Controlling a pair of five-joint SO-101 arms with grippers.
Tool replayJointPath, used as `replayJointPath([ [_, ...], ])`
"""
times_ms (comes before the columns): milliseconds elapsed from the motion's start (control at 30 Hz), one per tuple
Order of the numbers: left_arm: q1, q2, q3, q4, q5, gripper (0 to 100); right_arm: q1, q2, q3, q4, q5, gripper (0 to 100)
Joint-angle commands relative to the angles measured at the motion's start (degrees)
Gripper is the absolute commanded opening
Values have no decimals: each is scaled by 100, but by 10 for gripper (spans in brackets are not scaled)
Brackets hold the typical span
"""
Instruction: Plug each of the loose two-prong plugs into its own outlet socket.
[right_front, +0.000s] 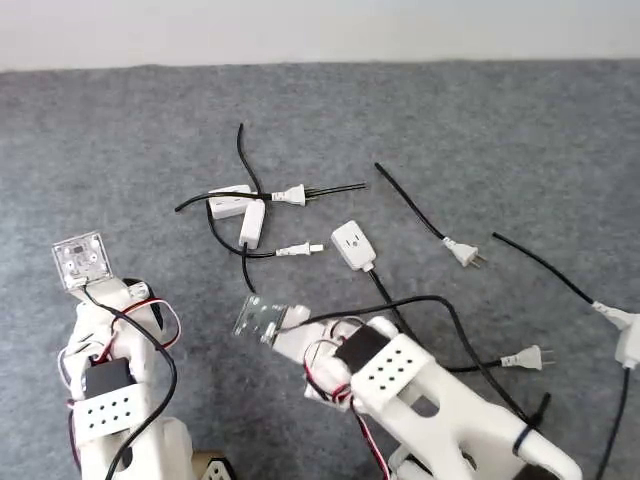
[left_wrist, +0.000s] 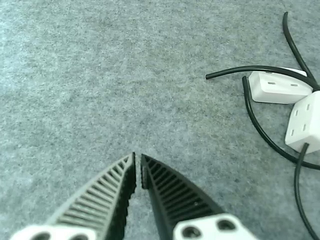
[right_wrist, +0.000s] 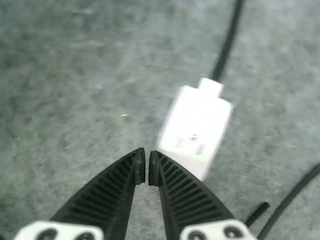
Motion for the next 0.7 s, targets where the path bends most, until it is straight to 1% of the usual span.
replayJointPath([
  [0, 44, -53, -207, -176, -44, 15, -207, 31, -53, 75, 141, 9],
  [200, 44, -53, -215, -176, -44, 16, -180, 207, -97, -84, 167, 9],
  [267, 44, -53, -215, -176, -44, 16, 75, 312, -88, -277, 176, 9],
  [400, 44, -53, -215, -176, -44, 16, 884, 646, -290, -725, 176, 9],
  [500, 44, -53, -215, -176, -44, 16, 1341, 910, -457, -1024, 176, 9],
  [600, 44, -53, -215, -176, -44, 16, 1622, 1033, -492, -1385, 149, 9],
  [667, 44, -53, -215, -176, -44, 16, 1684, 1033, -492, -1552, 123, 9],
])
